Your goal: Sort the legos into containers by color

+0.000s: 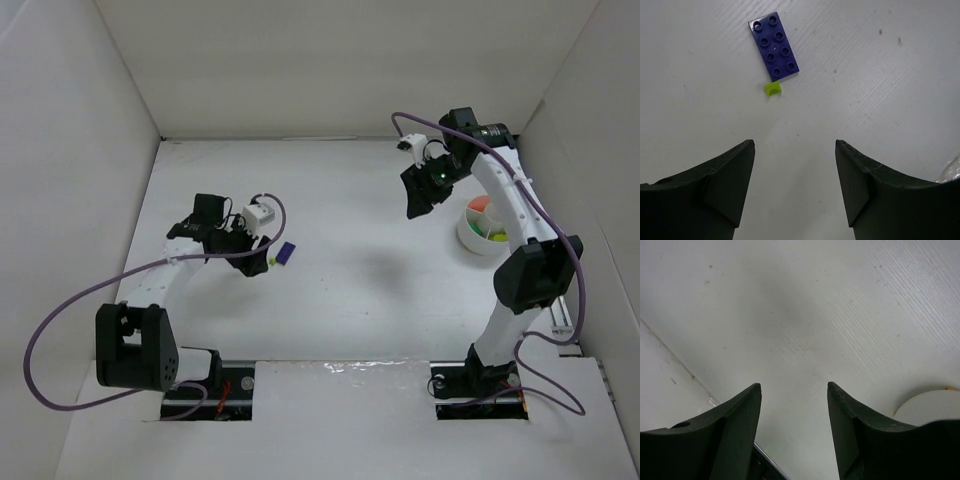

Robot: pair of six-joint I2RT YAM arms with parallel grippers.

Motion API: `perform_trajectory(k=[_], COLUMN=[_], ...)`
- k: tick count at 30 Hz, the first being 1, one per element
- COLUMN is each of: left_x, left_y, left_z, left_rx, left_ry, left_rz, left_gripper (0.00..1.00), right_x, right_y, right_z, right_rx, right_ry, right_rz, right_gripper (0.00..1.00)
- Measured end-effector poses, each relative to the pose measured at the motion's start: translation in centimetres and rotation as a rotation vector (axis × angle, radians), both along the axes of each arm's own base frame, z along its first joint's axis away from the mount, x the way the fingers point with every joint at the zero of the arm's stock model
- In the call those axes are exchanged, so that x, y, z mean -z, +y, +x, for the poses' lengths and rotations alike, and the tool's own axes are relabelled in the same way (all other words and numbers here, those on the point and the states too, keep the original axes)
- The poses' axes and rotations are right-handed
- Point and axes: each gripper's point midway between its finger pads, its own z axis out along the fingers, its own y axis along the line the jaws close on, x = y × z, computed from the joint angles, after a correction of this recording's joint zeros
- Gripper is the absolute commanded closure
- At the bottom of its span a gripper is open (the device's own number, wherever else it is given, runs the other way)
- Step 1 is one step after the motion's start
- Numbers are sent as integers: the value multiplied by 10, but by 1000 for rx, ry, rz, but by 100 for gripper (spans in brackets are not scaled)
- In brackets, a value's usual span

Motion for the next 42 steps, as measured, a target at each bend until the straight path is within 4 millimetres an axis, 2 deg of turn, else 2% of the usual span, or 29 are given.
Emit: perform_trajectory(k=[3, 9, 17, 20, 24, 27, 42], left_x=[10, 17, 56, 65, 65, 60, 68], left_y=[0, -5, 1, 4, 2, 1, -5], left_z=[0, 0, -1, 9, 36, 45, 40], left_rx=[62, 265, 534, 610, 681, 714, 826], left_ry=[-4, -122, -172, -157, -199, -233, -213], left_rz=[34, 61, 133, 144, 162, 174, 201], left_gripper=[40, 43, 47, 47, 48, 48, 55], right_x=[0, -1, -11, -13, -11, -9, -12], right_y=[0, -3, -11, -16, -21, -25, -35], right_z=[1, -2, -7, -7, -8, -10, -9], right_rx=[6, 12, 33, 46, 61, 72, 100], right_ry=[-1, -9, -39, -44, -39, -33, -43], right_rz=[-2, -8, -14, -17, -19, -21, -19], right_gripper=[40, 40, 40, 40, 40, 40, 40])
